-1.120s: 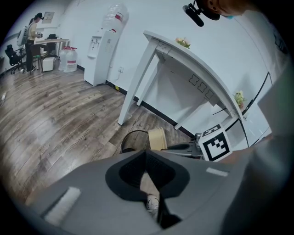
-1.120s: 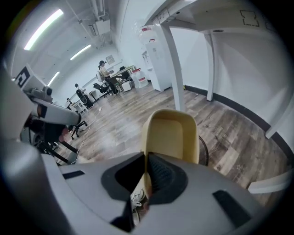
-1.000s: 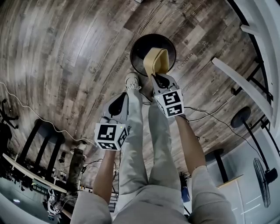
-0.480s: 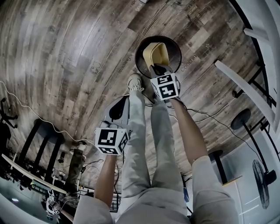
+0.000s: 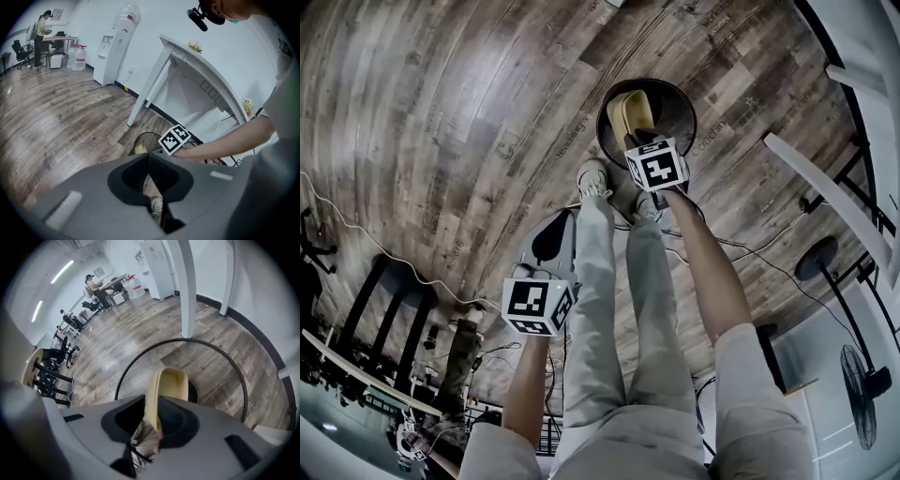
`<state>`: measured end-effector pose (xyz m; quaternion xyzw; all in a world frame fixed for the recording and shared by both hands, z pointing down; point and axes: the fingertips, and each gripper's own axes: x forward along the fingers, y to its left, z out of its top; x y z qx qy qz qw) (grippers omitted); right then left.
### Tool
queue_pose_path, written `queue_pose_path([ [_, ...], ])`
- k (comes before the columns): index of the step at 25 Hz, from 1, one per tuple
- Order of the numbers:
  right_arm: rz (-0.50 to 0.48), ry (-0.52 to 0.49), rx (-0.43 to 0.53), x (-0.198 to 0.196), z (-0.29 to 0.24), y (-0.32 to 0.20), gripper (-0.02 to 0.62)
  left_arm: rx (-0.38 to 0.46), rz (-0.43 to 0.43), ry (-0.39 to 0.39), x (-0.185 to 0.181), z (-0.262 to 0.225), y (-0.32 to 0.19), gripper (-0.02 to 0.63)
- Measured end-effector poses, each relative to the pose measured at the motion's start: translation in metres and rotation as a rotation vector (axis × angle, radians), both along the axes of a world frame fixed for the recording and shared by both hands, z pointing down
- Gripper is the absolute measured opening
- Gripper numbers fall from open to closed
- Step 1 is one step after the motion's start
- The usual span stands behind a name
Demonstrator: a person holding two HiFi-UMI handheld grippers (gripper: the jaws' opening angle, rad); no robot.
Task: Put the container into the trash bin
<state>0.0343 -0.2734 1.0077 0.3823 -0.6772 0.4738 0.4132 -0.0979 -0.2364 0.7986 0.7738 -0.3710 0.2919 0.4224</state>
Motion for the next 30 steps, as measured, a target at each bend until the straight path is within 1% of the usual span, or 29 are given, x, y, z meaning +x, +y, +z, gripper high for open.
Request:
queue_pose_path([
  [2,0.002,-0.001,0.005,-0.002,0.0,-0.003,0.111,0.003,-0.004,-0.002,-0.002,0.0,0.0,0.011],
  [5,0.015,-0.011,0.013,-0.004,-0.003,-0.003,0.138,0.009,-0.007,-0.003,-0.004,-0.001,0.0,0.011],
  [8,0.016,-0.015,0.032,-0.003,-0.008,-0.005,0.149,0.014,-0.005,-0.002,-0.004,-0.003,-0.002,0.011],
  [12,0.024,-0.009,0.066,0.001,-0.021,-0.002,0.149,0.022,-0.005,0.002,0.0,-0.009,-0.001,0.011],
  [17,0.055,-0.024,0.134,0.005,-0.044,-0.004,0.146,0.045,0.004,0.012,0.009,-0.019,-0.007,0.011],
  [26,0.13,-0.05,0.279,0.01,-0.103,-0.004,0.086,0.082,0.023,0.014,0.021,-0.038,-0.015,0.011],
  [30,0.166,-0.06,0.347,0.019,-0.132,-0.001,0.06,0.1,0.036,0.008,0.028,-0.045,-0.018,0.011],
])
